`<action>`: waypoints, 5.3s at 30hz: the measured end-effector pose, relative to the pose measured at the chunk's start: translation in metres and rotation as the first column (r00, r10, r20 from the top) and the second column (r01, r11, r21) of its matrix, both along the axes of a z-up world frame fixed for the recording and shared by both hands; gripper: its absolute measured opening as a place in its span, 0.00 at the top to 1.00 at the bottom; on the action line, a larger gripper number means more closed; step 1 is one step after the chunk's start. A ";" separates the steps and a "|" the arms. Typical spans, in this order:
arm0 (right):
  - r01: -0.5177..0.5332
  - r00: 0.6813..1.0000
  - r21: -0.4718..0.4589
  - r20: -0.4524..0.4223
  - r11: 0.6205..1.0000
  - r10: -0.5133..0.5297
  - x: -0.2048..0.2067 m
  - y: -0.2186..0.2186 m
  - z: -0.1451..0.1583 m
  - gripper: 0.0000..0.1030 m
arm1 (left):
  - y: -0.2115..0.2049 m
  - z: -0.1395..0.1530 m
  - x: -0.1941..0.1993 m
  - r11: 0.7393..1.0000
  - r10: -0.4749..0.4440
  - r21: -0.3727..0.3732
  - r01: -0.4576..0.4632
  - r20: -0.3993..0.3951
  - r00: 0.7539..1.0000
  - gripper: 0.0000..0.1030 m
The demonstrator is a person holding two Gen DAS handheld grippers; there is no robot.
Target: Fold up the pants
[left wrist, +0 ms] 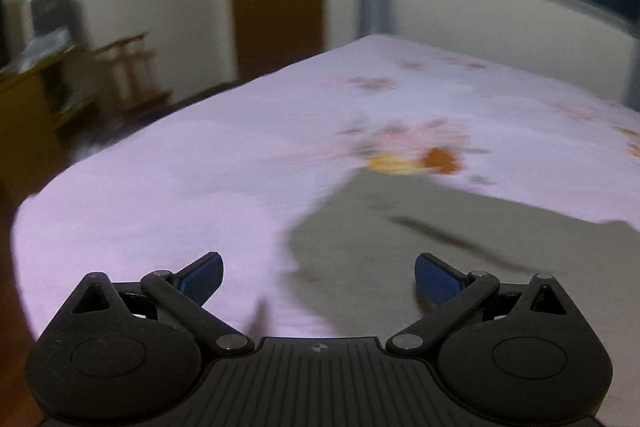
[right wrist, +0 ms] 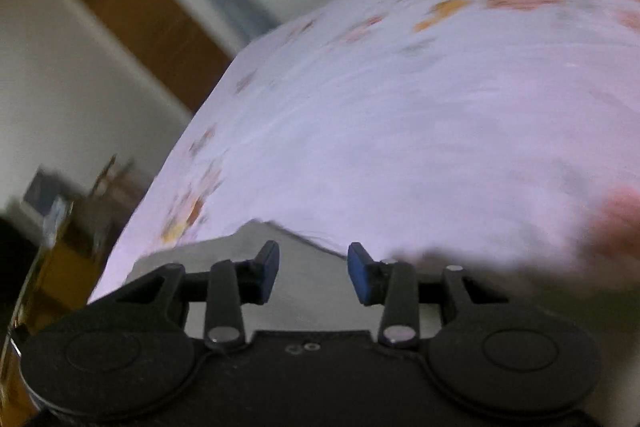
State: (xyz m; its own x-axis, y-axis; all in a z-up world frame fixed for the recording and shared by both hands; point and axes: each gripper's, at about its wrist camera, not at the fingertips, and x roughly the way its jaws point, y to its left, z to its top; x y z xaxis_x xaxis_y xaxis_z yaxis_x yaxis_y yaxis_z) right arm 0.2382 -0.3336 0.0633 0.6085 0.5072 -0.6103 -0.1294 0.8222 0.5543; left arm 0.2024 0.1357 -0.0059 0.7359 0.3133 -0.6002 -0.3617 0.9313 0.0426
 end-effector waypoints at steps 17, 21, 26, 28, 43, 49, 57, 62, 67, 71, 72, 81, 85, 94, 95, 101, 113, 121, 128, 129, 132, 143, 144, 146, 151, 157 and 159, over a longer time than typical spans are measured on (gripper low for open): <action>-0.209 0.977 -0.213 -0.083 0.954 0.196 0.093 0.115 -0.034 0.71 | 0.037 -0.028 0.030 0.955 0.019 -0.294 -0.028 -0.032 0.999 0.17; -0.156 0.988 -0.234 -0.053 0.960 0.148 0.092 0.108 -0.033 0.68 | 0.035 -0.027 0.023 0.966 0.043 -0.255 -0.046 -0.016 0.999 0.16; -0.170 0.985 -0.228 -0.056 0.959 0.162 0.092 0.108 -0.038 0.62 | 0.030 -0.018 0.015 0.975 0.090 -0.205 -0.085 0.015 0.996 0.16; -0.195 0.981 -0.225 -0.061 0.955 0.186 0.092 0.111 -0.039 0.59 | 0.030 -0.019 0.014 0.974 0.098 -0.204 -0.095 0.009 0.995 0.16; -0.268 0.962 -0.256 -0.025 0.929 0.271 0.087 0.127 -0.035 0.98 | 0.039 -0.027 0.033 0.946 0.076 -0.314 -0.074 -0.007 0.997 0.19; -0.210 0.963 -0.341 0.089 0.916 0.254 0.079 0.131 -0.020 1.00 | 0.045 -0.010 0.040 0.943 0.060 -0.330 -0.040 0.050 0.997 0.75; -0.117 0.984 -0.409 0.077 0.905 0.162 0.078 0.132 -0.034 1.00 | 0.055 -0.007 0.032 0.963 0.054 -0.266 -0.045 0.028 0.998 0.74; -0.201 0.959 -0.322 0.129 0.925 0.253 0.051 0.152 -0.010 1.00 | 0.038 -0.015 0.041 0.979 0.008 -0.203 -0.013 -0.028 1.000 0.74; -0.218 0.971 -0.354 0.012 0.910 0.237 0.049 0.159 -0.046 1.00 | 0.047 -0.015 0.038 0.977 0.012 -0.214 -0.018 -0.029 0.999 0.67; -0.021 0.985 -0.322 0.153 0.946 0.074 0.010 0.116 -0.002 0.72 | 0.035 0.017 0.015 0.987 -0.028 -0.156 0.032 0.029 0.999 0.67; -0.001 0.982 -0.271 0.179 0.963 0.052 -0.006 0.097 0.010 0.64 | 0.029 0.020 0.011 0.986 -0.049 -0.156 0.054 0.033 0.998 0.54; 0.550 0.823 -0.105 0.233 0.828 -0.517 -0.205 -0.126 0.022 0.13 | -0.087 0.004 -0.022 0.950 -0.284 -0.114 0.291 0.073 0.956 0.08; 0.776 0.613 0.104 0.107 0.622 -0.783 -0.300 -0.212 -0.009 0.32 | -0.122 -0.003 -0.034 0.925 -0.360 -0.110 0.365 0.063 0.931 0.07; 0.856 0.468 0.279 -0.061 0.435 -0.882 -0.341 -0.271 -0.057 0.62 | -0.132 -0.015 -0.049 0.923 -0.373 -0.091 0.375 0.035 0.927 0.07; 0.853 0.465 0.301 -0.071 0.426 -0.882 -0.338 -0.270 -0.061 0.65 | -0.129 -0.015 -0.049 0.924 -0.367 -0.099 0.369 0.038 0.929 0.07; 0.868 0.437 0.325 -0.142 0.375 -0.888 -0.332 -0.279 -0.076 0.76 | -0.121 -0.020 -0.042 0.926 -0.354 -0.128 0.355 0.026 0.935 0.06; 0.884 0.430 0.272 -0.147 0.381 -0.891 -0.338 -0.273 -0.081 1.00 | -0.124 -0.019 -0.038 0.919 -0.382 -0.105 0.380 0.007 0.924 0.04; 0.884 0.405 0.306 -0.122 0.354 -0.906 -0.363 -0.273 -0.078 0.76 | -0.129 -0.009 -0.045 0.903 -0.415 -0.117 0.414 0.018 0.910 0.04; 0.862 0.444 0.330 -0.124 0.385 -0.887 -0.352 -0.283 -0.088 0.92 | -0.159 -0.005 -0.050 0.887 -0.445 -0.132 0.443 0.014 0.895 0.04; 0.857 0.460 0.307 -0.097 0.413 -0.883 -0.350 -0.281 -0.083 0.92 | -0.171 -0.001 -0.052 0.879 -0.461 -0.129 0.460 0.023 0.887 0.04; 0.855 0.473 0.321 -0.163 0.406 -0.866 -0.346 -0.288 -0.093 0.89 | -0.218 0.002 -0.055 0.842 -0.522 -0.146 0.520 0.028 0.853 0.04; 0.829 0.516 0.326 -0.131 0.455 -0.846 -0.353 -0.282 -0.085 0.82 | -0.404 -0.021 -0.072 0.688 -0.700 -0.305 0.658 -0.045 0.712 0.04; 0.828 0.516 0.328 -0.129 0.454 -0.847 -0.353 -0.282 -0.085 0.82 | -0.413 -0.029 -0.072 0.694 -0.703 -0.303 0.653 -0.086 0.706 0.04; 0.831 0.498 0.361 -0.146 0.422 -0.855 -0.358 -0.284 -0.089 0.82 | -0.426 -0.037 -0.077 0.705 -0.706 -0.230 0.671 -0.131 0.696 0.04; 0.840 0.451 0.416 -0.178 0.348 -0.875 -0.368 -0.291 -0.095 0.81 | -0.441 -0.041 -0.093 0.693 -0.720 -0.141 0.707 -0.170 0.673 0.01; 0.836 0.463 0.408 -0.163 0.368 -0.871 -0.359 -0.291 -0.096 0.82 | -0.435 -0.038 -0.093 0.703 -0.711 -0.132 0.699 -0.147 0.687 0.00; 0.836 0.464 0.399 -0.151 0.376 -0.873 -0.356 -0.291 -0.096 0.81 | -0.431 -0.032 -0.095 0.716 -0.698 -0.121 0.687 -0.114 0.707 0.00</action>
State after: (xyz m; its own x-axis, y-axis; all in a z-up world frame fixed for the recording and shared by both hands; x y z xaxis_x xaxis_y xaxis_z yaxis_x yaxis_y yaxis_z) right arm -0.1181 -0.6250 -0.0330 0.8848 -0.1505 -0.4410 0.4656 0.2493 0.8492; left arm 0.1072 -0.2954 -0.0381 0.6360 -0.2935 -0.7137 0.3911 0.9199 -0.0298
